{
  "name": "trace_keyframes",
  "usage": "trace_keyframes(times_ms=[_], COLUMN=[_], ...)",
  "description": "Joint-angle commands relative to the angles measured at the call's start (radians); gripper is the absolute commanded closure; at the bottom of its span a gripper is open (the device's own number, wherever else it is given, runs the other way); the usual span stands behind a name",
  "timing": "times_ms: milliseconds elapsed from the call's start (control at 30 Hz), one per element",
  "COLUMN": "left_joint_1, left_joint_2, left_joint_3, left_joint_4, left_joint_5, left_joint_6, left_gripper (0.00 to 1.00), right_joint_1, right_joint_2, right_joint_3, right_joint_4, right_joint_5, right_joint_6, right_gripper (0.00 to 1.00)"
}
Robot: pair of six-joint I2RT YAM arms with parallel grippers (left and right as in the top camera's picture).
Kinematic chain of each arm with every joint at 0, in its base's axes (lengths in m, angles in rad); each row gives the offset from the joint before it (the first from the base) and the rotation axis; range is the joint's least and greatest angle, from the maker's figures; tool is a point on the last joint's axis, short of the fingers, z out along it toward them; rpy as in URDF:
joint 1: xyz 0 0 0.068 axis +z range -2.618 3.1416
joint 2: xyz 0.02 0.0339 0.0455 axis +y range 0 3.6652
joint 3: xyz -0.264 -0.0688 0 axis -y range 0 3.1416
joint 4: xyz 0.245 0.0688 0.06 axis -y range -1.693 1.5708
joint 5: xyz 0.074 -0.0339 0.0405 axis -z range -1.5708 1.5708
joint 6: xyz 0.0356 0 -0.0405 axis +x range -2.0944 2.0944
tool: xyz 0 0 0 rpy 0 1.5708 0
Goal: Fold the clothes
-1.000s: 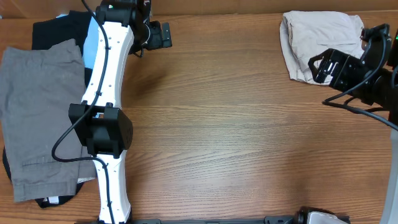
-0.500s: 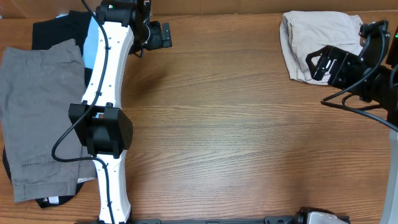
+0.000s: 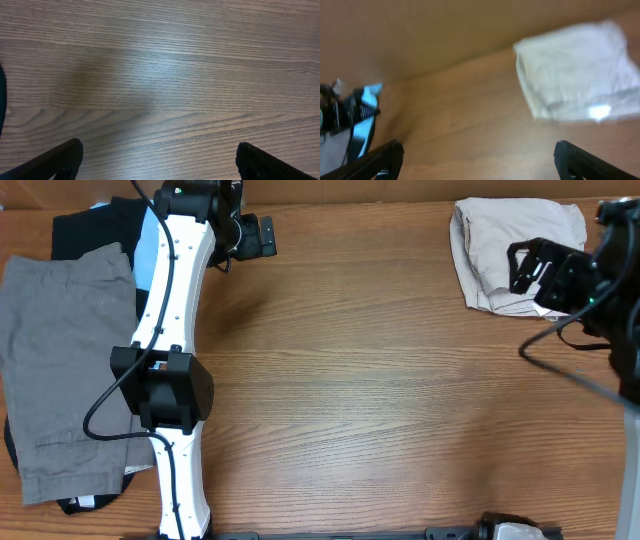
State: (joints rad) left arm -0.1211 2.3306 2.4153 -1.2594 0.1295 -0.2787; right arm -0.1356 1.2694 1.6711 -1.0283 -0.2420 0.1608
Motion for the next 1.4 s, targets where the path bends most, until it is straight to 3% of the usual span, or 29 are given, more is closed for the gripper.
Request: trace_keyframes(times_ms=[0,233,467,767,933,1367], left_joint_1=[-0.004,-0.004,-0.004,-0.004,-0.004,-0.004], left_joint_2=[-0.002,-0.002,-0.002,-0.002,-0.002,-0.002], left_joint_3=[0.020,0.020,0.020,0.020,0.020,0.020], left_joint_4=[0.001,0.000,0.000,0.000,0.001,0.001], left_joint_5=[-0.009,-0.009,-0.009,-0.009,-0.009,-0.009], left_joint_6=[0.021,0.020,0.021,0.021,0.021,0.021], left_gripper=[0.00,0.00,0.00,0.00,0.00,0.00], right_joint_1=[0.005,0.006,0.051,0.132,0.141,0.174], right_joint_2=[-0.150,-0.459,-0.704,-0.916,-1.006,-1.152], right_joint_3=[-0.140,-0.610,-1.027,-1.422,-1.569,-1.664], right_joint_4=[0.140,0.560,0.816,1.062,1.139,1.062], right_joint_5=[0.039,0.036,0.040,0.041,0.071,0.175], right_joint_6=[0.004,0.078,0.107,0.128,0.129,0.127], right_gripper=[0.00,0.00,0.00,0.00,0.00,0.00])
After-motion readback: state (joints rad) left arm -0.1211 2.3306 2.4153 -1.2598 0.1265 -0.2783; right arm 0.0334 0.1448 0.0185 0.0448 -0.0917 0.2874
